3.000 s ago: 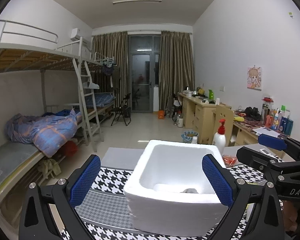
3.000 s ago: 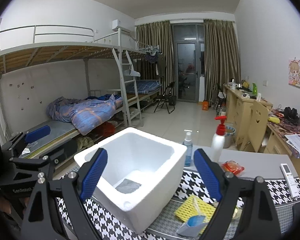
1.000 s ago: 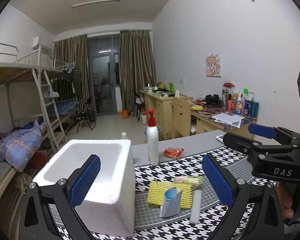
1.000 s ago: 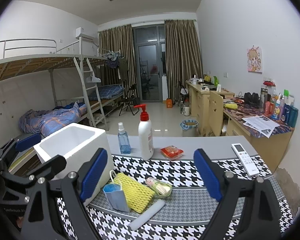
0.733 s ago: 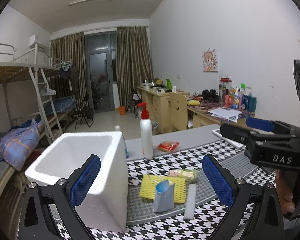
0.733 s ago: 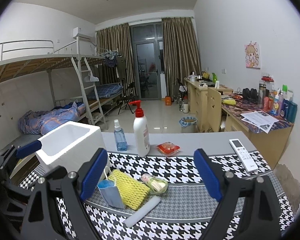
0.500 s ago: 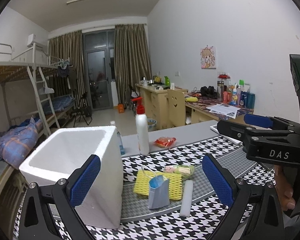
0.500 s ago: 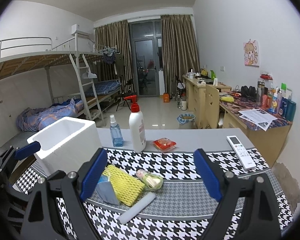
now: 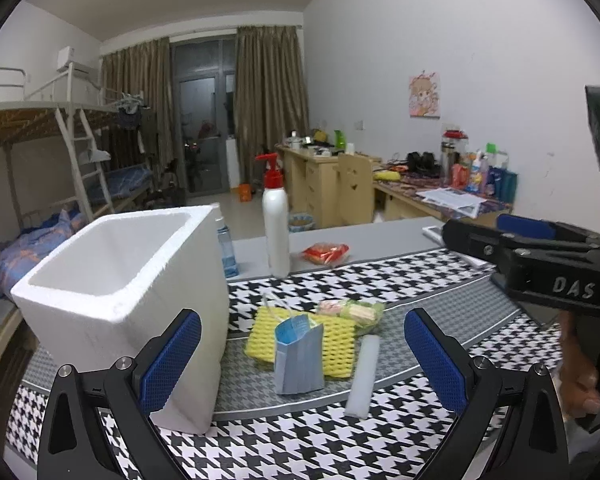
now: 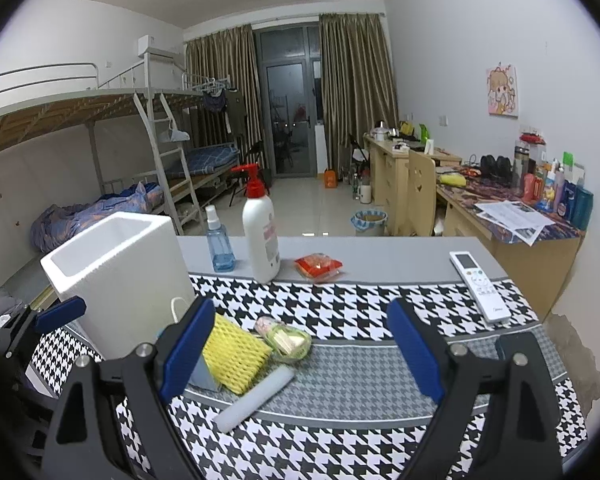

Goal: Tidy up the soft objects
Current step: 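Move the left tool toward the blue mask while the right tool approaches the clear plastic packet, then close the left gripper on the blue mask while the right gripper grasps the clear packet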

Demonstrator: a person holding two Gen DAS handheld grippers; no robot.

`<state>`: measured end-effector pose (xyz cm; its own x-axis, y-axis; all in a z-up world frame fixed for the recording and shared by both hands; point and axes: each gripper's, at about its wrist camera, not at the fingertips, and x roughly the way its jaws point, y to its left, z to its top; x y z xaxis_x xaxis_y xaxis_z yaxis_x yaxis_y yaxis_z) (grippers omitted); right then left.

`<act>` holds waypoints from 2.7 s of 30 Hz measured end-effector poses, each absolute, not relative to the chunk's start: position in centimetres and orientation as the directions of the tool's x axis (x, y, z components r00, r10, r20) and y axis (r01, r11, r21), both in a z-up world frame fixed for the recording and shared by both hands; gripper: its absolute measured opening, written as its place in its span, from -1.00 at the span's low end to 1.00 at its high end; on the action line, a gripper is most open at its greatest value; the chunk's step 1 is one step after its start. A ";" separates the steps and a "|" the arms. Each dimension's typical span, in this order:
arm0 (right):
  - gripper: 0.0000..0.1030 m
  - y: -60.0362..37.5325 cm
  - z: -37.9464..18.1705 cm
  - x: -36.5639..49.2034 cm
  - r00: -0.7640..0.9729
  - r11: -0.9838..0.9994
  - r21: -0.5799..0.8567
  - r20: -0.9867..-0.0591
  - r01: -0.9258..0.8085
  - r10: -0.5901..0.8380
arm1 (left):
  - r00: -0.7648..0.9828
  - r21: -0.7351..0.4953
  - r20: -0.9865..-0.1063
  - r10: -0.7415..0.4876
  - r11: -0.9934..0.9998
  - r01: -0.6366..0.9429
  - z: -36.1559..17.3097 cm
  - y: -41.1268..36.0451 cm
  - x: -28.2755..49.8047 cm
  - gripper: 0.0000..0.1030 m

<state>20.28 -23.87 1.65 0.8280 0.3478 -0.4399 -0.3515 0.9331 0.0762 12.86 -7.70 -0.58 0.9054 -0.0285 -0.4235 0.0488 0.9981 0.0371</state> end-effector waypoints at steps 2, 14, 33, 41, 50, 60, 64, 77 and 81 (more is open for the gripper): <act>0.77 -24.1 1.4 20.5 0.826 0.934 0.083 -0.446 -0.347 0.346 | 0.903 0.045 -0.429 -0.022 0.998 0.045 -1.1 -8.0 13.0 0.98; 0.76 -24.6 0.2 21.7 0.801 0.934 0.087 -0.492 -0.346 0.342 | 0.870 0.015 -0.492 -0.031 0.999 0.044 -2.9 -8.5 14.5 0.98; 0.76 -24.6 -1.0 23.8 0.761 0.926 0.077 -0.547 -0.370 0.350 | 0.826 -0.016 -0.564 -0.019 1.000 0.012 -5.0 -9.0 16.8 0.98; 0.76 -23.8 -1.4 24.8 0.731 0.912 0.064 -0.576 -0.406 0.366 | 0.812 -0.019 -0.584 0.000 1.000 -0.013 -5.5 -8.8 17.7 0.98; 0.76 -22.7 -2.1 26.3 0.682 0.892 0.068 -0.620 -0.447 0.389 | 0.803 -0.017 -0.595 0.022 0.999 -0.040 -6.0 -8.6 18.7 0.94; 0.76 -22.3 -3.1 27.6 0.668 0.889 0.044 -0.643 -0.456 0.375 | 0.786 -0.002 -0.618 0.029 0.999 -0.038 -6.7 -8.4 19.8 0.67; 0.76 -22.0 -3.5 28.3 0.659 0.884 0.034 -0.654 -0.467 0.373 | 0.781 0.009 -0.623 0.041 0.999 -0.045 -6.9 -8.3 20.1 0.62; 0.49 -20.3 -5.6 30.0 0.589 0.861 0.034 -0.716 -0.508 0.376 | 0.767 0.006 -0.640 0.038 0.999 -0.045 -7.3 -7.9 20.6 0.12; 0.41 -19.8 -6.0 30.0 0.583 0.852 0.022 -0.720 -0.523 0.376 | 0.761 -0.005 -0.649 0.025 0.999 -0.036 -7.4 -7.8 20.5 -0.06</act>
<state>30.00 -19.79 -5.97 0.5831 0.3758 -0.7203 -0.5225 0.8523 0.0217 20.50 -7.79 -7.38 0.7606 0.0245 -0.6488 -0.0365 0.9993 -0.0050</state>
